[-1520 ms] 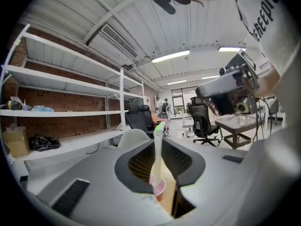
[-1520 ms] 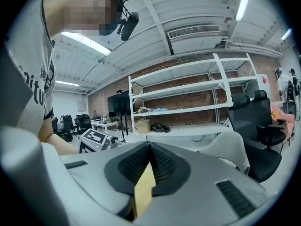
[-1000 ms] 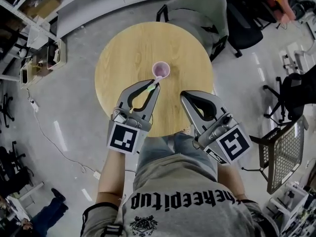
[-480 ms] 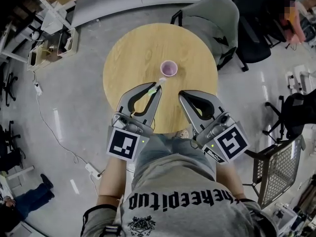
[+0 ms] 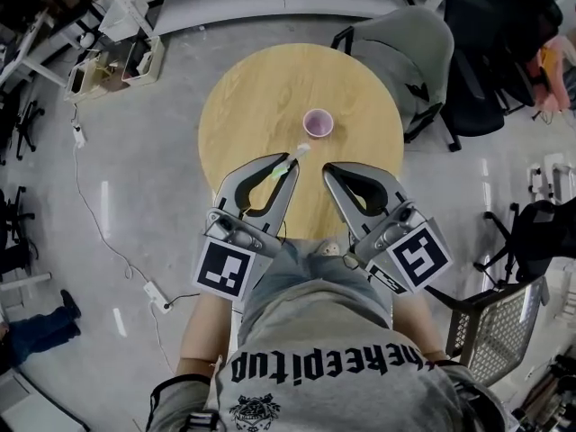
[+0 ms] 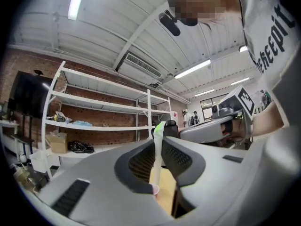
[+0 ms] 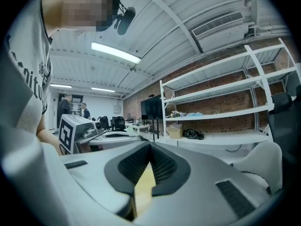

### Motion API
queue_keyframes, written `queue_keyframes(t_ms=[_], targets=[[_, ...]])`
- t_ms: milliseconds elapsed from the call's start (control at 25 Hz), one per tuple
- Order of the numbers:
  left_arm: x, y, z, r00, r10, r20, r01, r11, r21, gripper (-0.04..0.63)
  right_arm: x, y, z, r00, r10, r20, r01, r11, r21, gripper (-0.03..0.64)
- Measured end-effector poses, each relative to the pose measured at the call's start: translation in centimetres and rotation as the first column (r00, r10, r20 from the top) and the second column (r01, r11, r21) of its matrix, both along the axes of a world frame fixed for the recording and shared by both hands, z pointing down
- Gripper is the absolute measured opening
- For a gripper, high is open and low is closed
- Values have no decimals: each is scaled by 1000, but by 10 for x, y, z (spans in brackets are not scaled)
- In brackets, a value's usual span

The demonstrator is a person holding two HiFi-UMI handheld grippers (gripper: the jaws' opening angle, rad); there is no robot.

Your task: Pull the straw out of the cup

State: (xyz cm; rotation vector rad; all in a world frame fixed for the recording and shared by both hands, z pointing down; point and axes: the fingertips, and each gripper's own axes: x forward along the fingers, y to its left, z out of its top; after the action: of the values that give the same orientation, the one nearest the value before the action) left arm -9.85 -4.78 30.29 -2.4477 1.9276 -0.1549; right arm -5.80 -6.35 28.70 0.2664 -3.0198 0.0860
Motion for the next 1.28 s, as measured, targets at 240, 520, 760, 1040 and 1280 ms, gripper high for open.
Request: queue_keyframes(t_ms=[240, 520, 760, 1040, 1280], targets=[[5, 10, -14, 999, -42, 0, 42, 999, 27, 84, -2, 6, -6, 998, -55, 0, 55, 998, 6, 0], [18, 30, -21, 997, -83, -3, 83, 995, 61, 84, 6, 22, -7, 996, -94, 2, 94, 995, 16, -2], [31, 38, -26, 996, -94, -9, 95, 993, 72, 84, 17, 31, -10, 993, -118, 8, 118, 992, 34, -2], [46, 46, -23, 995, -96, -10, 96, 991, 90, 84, 32, 39, -7, 992, -124, 16, 123, 991, 50, -2], [54, 46, -25, 995, -100, -7, 100, 990, 97, 84, 40, 38, -7, 992, -125, 21, 123, 991, 56, -2]])
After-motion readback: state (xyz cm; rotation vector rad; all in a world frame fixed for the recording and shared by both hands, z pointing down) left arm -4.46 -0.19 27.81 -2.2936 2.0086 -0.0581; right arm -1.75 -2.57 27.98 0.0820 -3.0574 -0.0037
